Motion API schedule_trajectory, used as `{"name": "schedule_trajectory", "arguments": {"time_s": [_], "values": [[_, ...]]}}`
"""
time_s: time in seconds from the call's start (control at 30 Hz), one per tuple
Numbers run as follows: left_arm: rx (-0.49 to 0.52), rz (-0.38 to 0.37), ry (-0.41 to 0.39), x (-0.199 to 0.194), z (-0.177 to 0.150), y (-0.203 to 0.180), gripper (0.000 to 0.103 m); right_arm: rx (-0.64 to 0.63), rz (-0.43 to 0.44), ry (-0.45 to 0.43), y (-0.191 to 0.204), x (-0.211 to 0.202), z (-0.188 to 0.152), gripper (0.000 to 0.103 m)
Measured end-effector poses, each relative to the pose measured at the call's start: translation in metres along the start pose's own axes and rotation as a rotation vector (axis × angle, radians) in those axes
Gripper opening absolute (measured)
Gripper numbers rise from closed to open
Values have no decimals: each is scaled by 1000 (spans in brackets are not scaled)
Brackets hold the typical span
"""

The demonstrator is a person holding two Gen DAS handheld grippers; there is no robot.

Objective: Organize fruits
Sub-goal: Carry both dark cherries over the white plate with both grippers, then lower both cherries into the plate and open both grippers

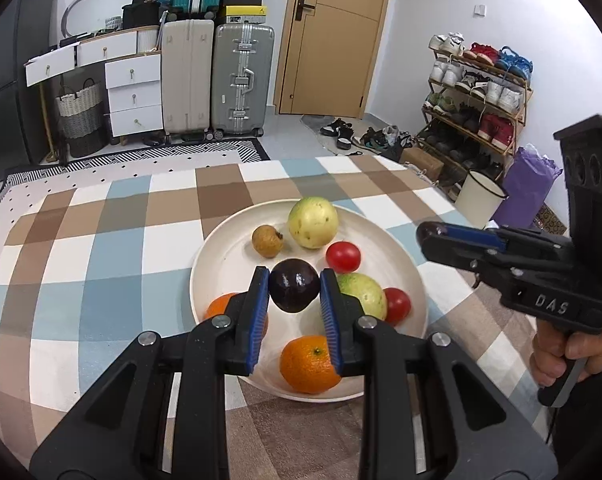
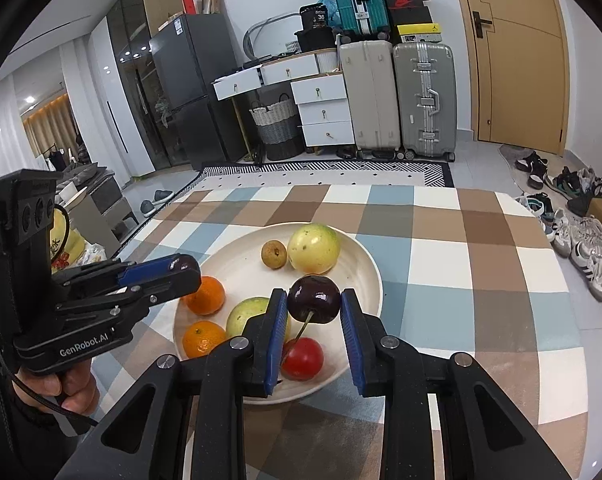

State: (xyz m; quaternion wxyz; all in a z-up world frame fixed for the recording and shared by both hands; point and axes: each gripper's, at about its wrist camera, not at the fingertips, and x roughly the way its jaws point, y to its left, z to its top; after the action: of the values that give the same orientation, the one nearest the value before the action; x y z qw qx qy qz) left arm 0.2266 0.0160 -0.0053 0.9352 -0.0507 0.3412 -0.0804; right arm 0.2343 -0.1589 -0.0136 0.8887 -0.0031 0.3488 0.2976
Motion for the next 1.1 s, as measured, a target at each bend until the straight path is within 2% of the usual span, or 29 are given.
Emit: {"name": "schedule_trajectory", "arguments": {"time_s": [0.73,0.83,0.9,0.97,1.03,1.1], "values": [[9,17,19,28,-11,3,23,18,-57,37,-4,40,-9,28],[9,18,12,26,-10,3,23,32,-68,29,-9,39,-9,31],[0,11,6,24,-8,4,25,36,-74,17,-12,35,-8,40],[-4,12,-1,20,-8,4,38,41,-78,-8,-13,27,-7,51],[-9,39,-21,14,-7,4,74,45,-85,-22,-12,19,-5,58],[-18,62,-55,6,-8,4,87,41,-85,-26,-12,14,-5,75]]}}
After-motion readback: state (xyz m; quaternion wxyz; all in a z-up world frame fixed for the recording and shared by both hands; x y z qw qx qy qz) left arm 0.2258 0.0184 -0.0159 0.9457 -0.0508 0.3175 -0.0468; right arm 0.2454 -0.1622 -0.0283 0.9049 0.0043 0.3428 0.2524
